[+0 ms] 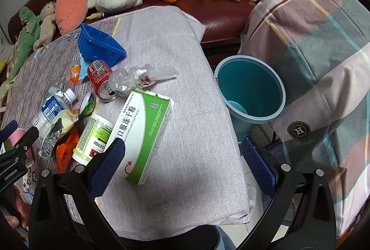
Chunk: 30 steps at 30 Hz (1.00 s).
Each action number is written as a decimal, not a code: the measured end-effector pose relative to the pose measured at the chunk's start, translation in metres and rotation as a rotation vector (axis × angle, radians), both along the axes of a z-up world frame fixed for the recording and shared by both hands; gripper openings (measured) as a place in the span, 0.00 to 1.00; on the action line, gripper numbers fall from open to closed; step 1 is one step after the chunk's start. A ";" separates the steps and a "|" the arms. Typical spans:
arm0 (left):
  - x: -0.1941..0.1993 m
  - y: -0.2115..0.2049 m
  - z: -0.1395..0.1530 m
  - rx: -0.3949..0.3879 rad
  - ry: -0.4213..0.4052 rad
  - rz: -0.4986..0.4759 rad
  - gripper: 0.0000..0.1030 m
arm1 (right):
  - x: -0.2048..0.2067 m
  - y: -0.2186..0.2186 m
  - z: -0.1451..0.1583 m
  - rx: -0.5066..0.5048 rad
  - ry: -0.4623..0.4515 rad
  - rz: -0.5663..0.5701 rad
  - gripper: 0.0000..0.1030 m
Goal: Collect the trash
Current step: 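Grasp the blue-label water bottle with the left tool while the right tool grasps the green medicine box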
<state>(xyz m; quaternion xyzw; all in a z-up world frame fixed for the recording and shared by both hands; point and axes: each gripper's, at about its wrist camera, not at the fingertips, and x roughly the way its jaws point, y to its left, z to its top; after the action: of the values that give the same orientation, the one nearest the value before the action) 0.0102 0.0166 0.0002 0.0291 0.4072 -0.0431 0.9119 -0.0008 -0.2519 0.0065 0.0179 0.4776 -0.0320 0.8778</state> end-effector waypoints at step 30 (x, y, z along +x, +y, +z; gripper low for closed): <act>0.077 0.043 -0.063 0.133 0.300 -0.249 0.67 | 0.059 0.038 -0.056 0.082 0.198 0.043 0.92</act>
<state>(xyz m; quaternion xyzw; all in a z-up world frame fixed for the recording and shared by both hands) 0.0871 0.0597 -0.0628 0.1327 0.5335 -0.1323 0.8248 0.0584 -0.2138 -0.0495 0.0403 0.5632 0.0046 0.8253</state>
